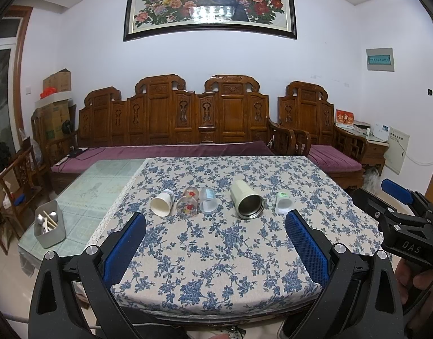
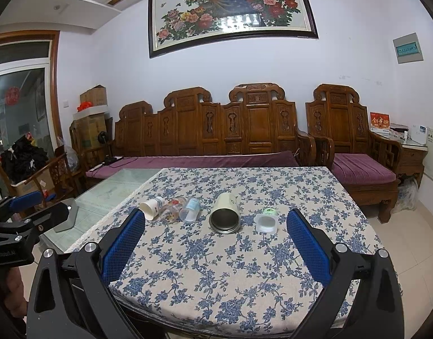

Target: Flip cup upside down

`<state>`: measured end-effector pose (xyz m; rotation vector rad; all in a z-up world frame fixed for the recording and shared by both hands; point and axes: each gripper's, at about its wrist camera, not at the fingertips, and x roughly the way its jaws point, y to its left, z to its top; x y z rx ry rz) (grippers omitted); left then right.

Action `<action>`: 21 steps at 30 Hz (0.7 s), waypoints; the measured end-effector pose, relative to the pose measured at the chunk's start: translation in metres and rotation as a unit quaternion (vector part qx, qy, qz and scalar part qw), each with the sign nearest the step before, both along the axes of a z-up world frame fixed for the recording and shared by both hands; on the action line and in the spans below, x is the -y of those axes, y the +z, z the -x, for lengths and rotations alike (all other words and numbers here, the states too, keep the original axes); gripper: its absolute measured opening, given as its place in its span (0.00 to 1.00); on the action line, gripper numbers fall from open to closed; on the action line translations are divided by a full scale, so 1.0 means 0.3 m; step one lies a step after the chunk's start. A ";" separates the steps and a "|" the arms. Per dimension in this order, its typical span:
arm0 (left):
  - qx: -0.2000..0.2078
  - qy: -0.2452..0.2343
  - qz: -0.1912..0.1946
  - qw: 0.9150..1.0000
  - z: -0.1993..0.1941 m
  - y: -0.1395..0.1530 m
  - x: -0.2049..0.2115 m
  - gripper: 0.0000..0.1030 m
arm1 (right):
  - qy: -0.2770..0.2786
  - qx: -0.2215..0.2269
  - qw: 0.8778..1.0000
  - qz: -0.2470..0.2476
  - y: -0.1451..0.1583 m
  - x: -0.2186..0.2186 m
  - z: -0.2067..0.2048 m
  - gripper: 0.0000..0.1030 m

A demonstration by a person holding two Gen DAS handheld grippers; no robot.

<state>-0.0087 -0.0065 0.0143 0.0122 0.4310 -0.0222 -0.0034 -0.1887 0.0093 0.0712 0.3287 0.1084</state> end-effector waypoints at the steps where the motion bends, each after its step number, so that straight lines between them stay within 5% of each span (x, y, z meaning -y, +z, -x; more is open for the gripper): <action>1: 0.000 0.000 0.000 1.000 0.000 -0.001 0.000 0.92 | 0.000 0.000 1.000 0.000 0.000 0.000 0.000 0.98; 21: -0.036 0.000 -0.004 0.999 -0.124 -0.061 -0.016 0.92 | -0.004 -0.036 0.999 -0.010 -0.071 0.045 -0.126 0.98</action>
